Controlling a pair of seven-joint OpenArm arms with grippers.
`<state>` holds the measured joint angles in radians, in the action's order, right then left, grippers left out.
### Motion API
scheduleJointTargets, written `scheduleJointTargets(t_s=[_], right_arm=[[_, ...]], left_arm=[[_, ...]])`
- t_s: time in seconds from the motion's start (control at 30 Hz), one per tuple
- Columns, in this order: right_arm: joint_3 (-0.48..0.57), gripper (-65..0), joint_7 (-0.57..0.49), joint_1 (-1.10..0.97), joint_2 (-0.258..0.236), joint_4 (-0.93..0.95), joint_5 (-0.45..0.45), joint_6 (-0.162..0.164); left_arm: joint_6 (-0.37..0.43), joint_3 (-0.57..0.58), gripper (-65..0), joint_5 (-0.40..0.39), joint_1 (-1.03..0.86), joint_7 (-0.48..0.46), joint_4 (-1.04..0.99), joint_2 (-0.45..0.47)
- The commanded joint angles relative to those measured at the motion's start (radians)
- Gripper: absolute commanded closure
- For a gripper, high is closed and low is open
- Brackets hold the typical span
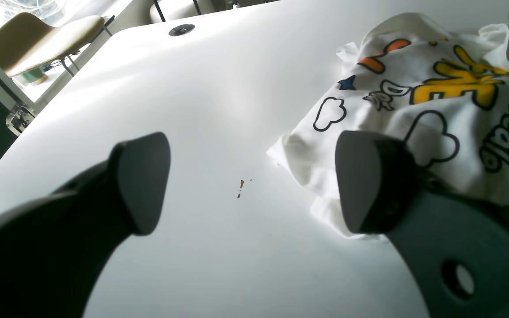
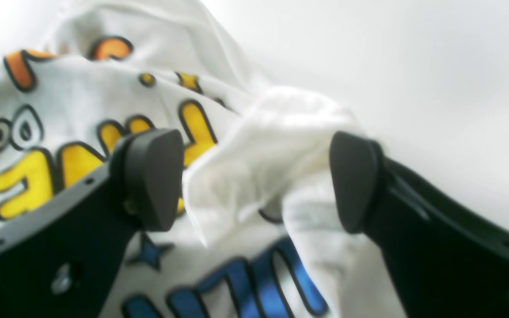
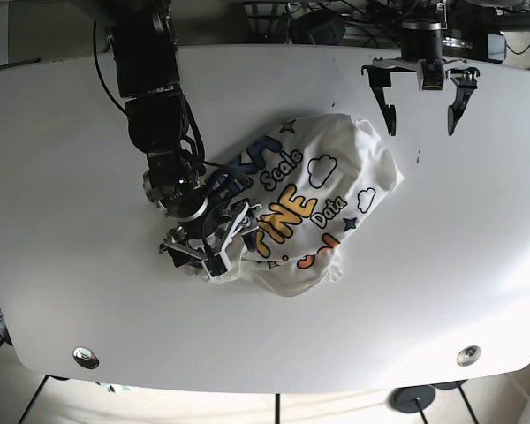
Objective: Fold the T-shirt properly
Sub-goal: 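Lower the right gripper onto the crumpled shirt and pinch fabric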
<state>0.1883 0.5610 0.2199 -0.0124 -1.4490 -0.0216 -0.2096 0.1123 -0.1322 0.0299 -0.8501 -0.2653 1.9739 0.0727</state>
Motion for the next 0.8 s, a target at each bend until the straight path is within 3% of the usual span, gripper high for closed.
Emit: scheduleJointTargets(t_s=[0.03, 0.23, 0.47, 0.5, 0.57, 0.6, 0.7, 0.73, 0.8], right_arm=[[-0.006, -49.5, -0.022, 0.060, 0.038, 0.049, 0.002, -0.001], [-0.008, -49.5, -0.095, 0.175, 0.050, 0.291, 0.001, 0.011], [-0.011, -47.2, -0.203, 0.180, 0.021, 0.411, 0.004, 0.012], [-0.011, -43.1, -0.216, 0.180, 0.021, 0.425, 0.004, 0.012], [-0.011, -27.1, -0.252, 0.180, 0.021, 0.457, 0.004, 0.012], [-0.013, -22.4, -0.258, 0.180, 0.021, 0.469, 0.004, 0.012], [-0.085, -5.2, -0.259, 0.180, 0.022, 0.488, 0.004, 0.012], [-0.109, -1.6, -0.259, 0.180, 0.025, 0.480, 0.001, 0.012], [-0.111, -2.1, -0.259, 0.175, 0.025, 0.449, 0.002, 0.011]], left_arm=[[0.005, -0.002, -54.2, 0.005, -0.010, -0.027, 0.014, 0.000], [0.005, -0.002, -54.2, 0.005, -0.010, -0.027, 0.014, 0.002], [0.005, -0.001, -54.2, 0.005, -0.010, -0.027, 0.014, 0.026], [0.005, -0.001, -54.2, 0.005, -0.010, -0.027, 0.014, 0.026], [0.005, -0.001, -54.2, 0.005, -0.010, -0.027, 0.014, 0.026], [0.005, -0.001, -54.2, 0.005, -0.010, -0.027, 0.014, 0.026], [0.005, -0.001, -54.2, 0.005, -0.008, -0.027, 0.014, 0.025], [0.005, -0.001, -54.2, 0.005, -0.008, -0.027, 0.014, 0.025], [0.005, -0.001, -54.2, 0.005, -0.008, -0.027, 0.014, 0.025]])
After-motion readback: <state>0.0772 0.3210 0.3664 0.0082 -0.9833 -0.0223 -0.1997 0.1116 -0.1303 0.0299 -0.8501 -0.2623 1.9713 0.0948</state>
